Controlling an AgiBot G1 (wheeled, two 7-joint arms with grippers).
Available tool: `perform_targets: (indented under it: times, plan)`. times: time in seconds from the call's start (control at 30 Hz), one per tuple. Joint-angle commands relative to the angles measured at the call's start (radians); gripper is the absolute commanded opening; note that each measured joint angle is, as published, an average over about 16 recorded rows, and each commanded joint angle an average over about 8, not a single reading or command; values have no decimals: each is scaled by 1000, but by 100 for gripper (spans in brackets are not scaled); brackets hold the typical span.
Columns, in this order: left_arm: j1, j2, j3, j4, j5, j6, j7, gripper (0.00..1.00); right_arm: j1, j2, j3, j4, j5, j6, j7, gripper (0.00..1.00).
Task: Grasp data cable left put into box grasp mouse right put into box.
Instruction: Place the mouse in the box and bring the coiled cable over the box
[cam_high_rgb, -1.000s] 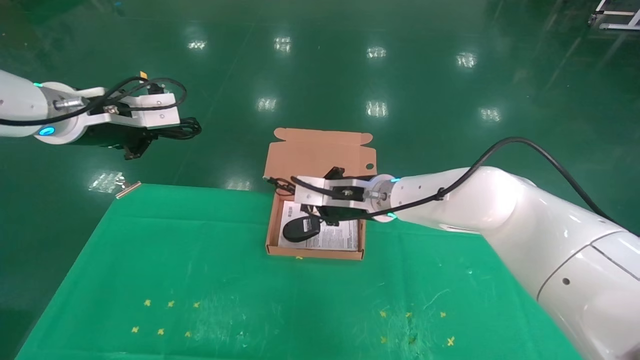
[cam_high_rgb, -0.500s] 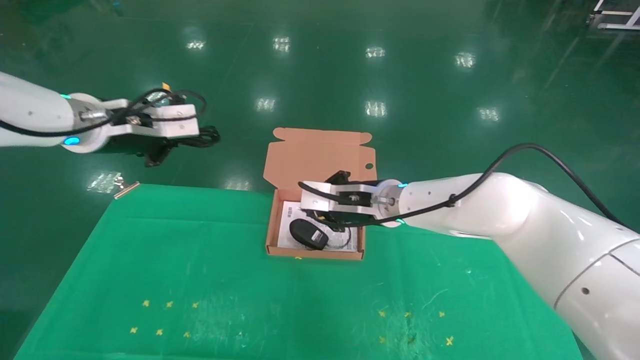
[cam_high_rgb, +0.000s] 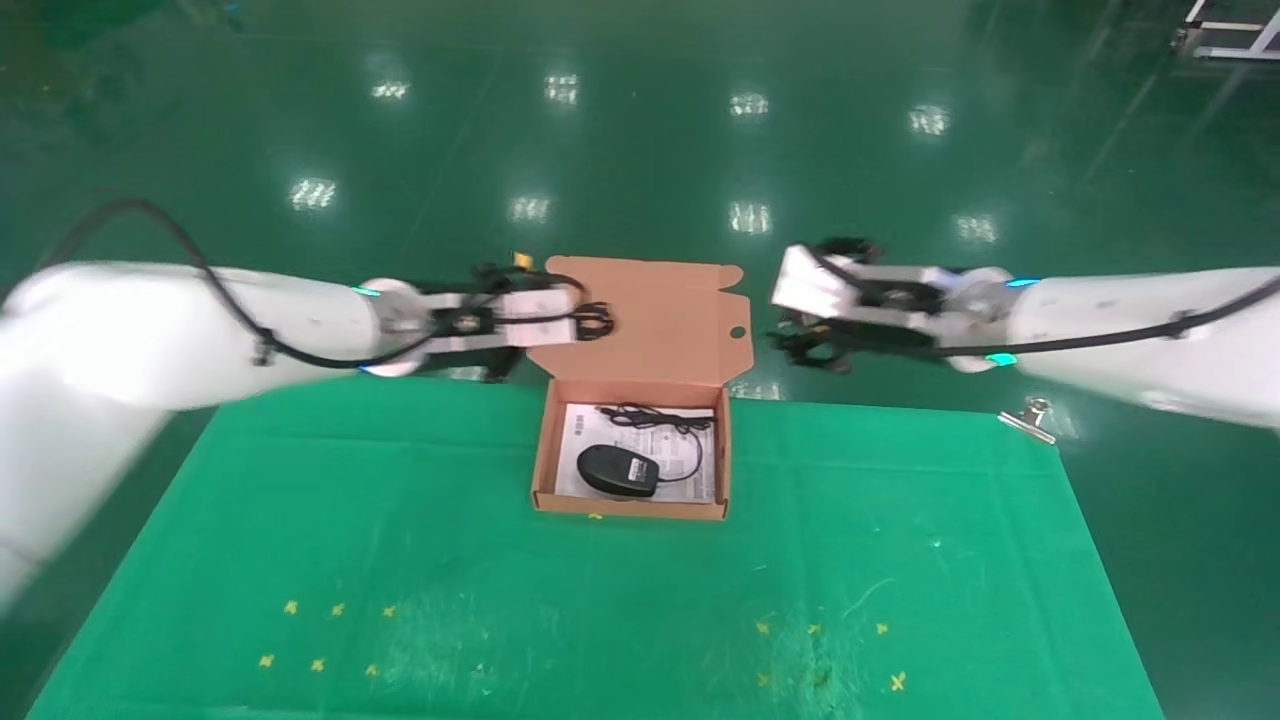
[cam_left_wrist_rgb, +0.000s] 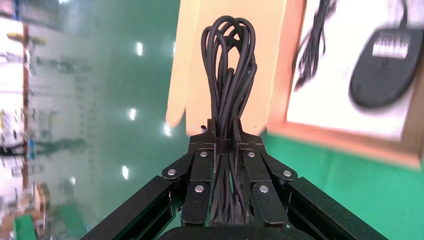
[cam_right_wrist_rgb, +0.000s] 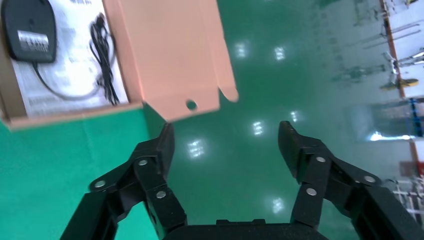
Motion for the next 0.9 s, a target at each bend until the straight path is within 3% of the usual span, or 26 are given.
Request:
perform_targets:
  times: [0.03, 0.33, 0.57, 0.83, 0.9]
  plan:
    - [11, 50, -4, 70, -33, -43, 64, 0, 10, 40, 1, 28, -8, -4, 11, 100]
    - [62, 84, 51, 124, -227, -116, 254, 0, 40, 183, -2, 166, -41, -46, 93, 100]
    - [73, 85, 109, 135, -367, -92, 348, 1, 42, 224, -11, 235, -74, -45, 149, 100]
    - [67, 87, 145, 168, -442, -76, 379, 100, 43, 235, -16, 261, -96, -41, 178, 100]
    - [66, 88, 149, 174, -450, -75, 380, 100, 44, 237, -17, 264, -98, -41, 180, 100]
